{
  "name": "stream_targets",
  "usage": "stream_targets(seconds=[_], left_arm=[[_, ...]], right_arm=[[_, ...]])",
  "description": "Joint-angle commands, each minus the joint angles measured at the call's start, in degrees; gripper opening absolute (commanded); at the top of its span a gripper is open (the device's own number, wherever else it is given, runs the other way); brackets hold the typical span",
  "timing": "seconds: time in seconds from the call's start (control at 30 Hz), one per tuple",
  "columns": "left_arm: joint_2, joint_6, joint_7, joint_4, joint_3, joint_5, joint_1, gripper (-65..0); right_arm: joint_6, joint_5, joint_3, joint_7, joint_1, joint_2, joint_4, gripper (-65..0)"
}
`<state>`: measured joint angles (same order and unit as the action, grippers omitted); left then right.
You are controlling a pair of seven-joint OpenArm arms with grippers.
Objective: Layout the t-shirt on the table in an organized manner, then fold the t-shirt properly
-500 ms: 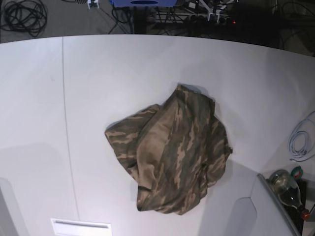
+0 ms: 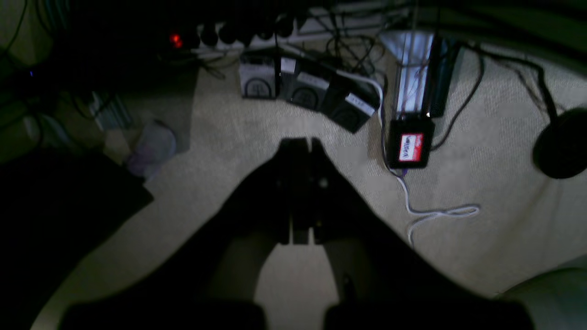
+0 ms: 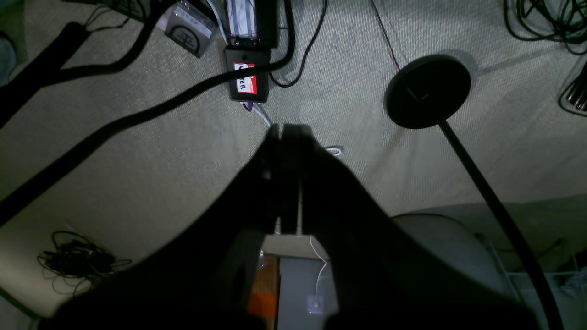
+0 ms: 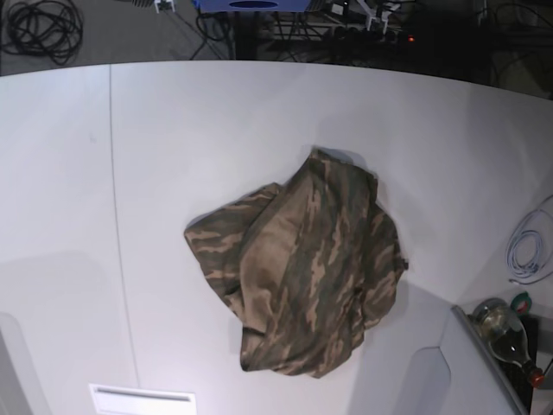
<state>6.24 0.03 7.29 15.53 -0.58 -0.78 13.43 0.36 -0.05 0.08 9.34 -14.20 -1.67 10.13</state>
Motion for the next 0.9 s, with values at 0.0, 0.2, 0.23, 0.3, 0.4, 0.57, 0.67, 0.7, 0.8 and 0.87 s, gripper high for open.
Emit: stream_targets(seconds=[0.0, 0.2, 0.23, 0.3, 0.4, 0.57, 0.67, 0.7, 0.8, 0.87], left_arm=[[0.5, 0.3, 0.0, 0.0, -0.1, 0.0, 0.8, -65.0], [0.5, 0.3, 0.1, 0.0, -0.1, 0.0, 0.8, -65.0], [0.5, 0.3, 0.1, 0.0, -0.1, 0.0, 0.8, -65.0], [0.5, 0.3, 0.1, 0.0, -0.1, 0.0, 0.8, -65.0], [0.6, 0.3, 0.1, -0.1, -0.1, 0.0, 1.1, -65.0], [2.0, 0.3, 0.3, 3.0, -0.2, 0.0, 4.5, -65.0], [3.5, 0.3, 0.1, 11.9, -0.1, 0.5, 10.5, -65.0], [4.3, 0.3, 0.0, 14.9, 0.0, 0.6, 12.6, -65.0], [5.3, 0.3, -0.1, 25.0, 0.6, 0.7, 18.8, -65.0], [6.6, 0.3, -0.1, 30.8, 0.7, 0.7, 22.2, -65.0]], right_arm=[[-0.5, 0.2, 0.2, 1.5, -1.2, -0.1, 0.0, -64.2], [-0.5, 0.1, 0.0, 5.9, -2.6, -0.1, -0.3, -64.2], [-0.5, 0.1, 0.1, 5.7, -2.6, -0.1, -0.5, -64.2], [-0.5, 0.1, 0.1, 2.0, -2.6, 0.1, -0.5, -64.2], [-0.5, 0.1, 0.1, -2.2, -3.3, 0.2, 0.0, -64.4], [-0.5, 0.1, 0.2, -2.2, -7.3, 0.0, 2.7, -64.4], [-0.6, 0.2, 0.2, -2.5, -13.2, -0.2, 10.2, -64.4], [-0.6, 0.2, 0.3, -3.5, -15.0, -0.2, 12.9, -64.4], [-0.6, 0.2, 0.3, -8.5, -21.9, -0.2, 24.9, -64.4], [-0.6, 0.2, 0.3, -10.4, -26.4, -0.7, 33.3, -64.4]])
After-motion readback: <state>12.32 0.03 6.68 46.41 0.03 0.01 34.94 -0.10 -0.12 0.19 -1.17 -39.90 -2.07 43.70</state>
